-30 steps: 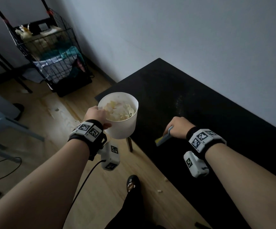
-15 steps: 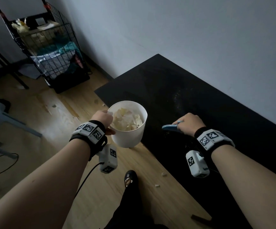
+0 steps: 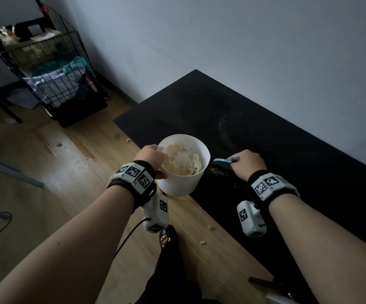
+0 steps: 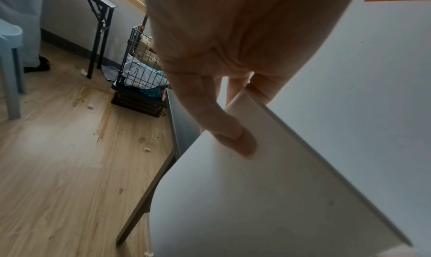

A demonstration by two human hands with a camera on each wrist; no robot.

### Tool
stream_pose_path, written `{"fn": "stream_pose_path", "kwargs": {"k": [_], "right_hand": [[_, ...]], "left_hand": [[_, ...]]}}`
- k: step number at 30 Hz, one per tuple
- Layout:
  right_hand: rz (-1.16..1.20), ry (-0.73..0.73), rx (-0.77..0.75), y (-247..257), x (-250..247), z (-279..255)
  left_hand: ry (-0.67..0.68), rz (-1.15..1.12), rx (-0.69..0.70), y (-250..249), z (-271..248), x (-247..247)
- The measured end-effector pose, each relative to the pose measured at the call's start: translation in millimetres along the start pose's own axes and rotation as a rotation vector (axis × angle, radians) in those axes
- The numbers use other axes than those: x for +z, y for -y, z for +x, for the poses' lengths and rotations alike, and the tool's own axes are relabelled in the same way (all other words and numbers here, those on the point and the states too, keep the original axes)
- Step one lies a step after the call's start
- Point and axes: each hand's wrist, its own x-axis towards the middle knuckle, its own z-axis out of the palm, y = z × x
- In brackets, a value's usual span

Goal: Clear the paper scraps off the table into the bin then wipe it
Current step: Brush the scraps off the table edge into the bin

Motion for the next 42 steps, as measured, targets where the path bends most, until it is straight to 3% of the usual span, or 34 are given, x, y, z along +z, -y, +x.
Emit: {"fn": "stream_pose_path", "kwargs": {"k": [5,9,13,17,22,25,29,36,42], "right_hand": [[0.093,-0.247,0.055,-20,-17,-9],[-0.049,-0.125,0.213,-47,-14,-8],[-0.048,-0.05,0.159,-31,5,-13],[0.041,-0.101,0.114,-19,-2,-14],[-0.001,-0.229,0.211,-43,-21,-23],[-0.065,-0.158,0.281,-43,-14,-33],[-0.045,-0.093,0.225,-13,6,-39],[0.035,-0.237,0.173,-3,-4,-45],[-0.019,-0.157,0.218,-6,10,-49]], "left_hand": [[-0.009,-0.019,0.012,0,-5,5],[0.002,-0.002,0.005,-2,-8,9],[0.009,0.032,-0.001,-5,-9,13],[0.021,0.06,0.005,-8,-11,18],[0.014,0.068,0.006,-4,-13,15],[0.011,0.096,0.012,1,-14,11],[0.019,0.165,0.007,9,-11,6],[0.074,0.236,0.039,23,-17,3],[0.156,0.437,-0.006,35,-18,-6]]}}
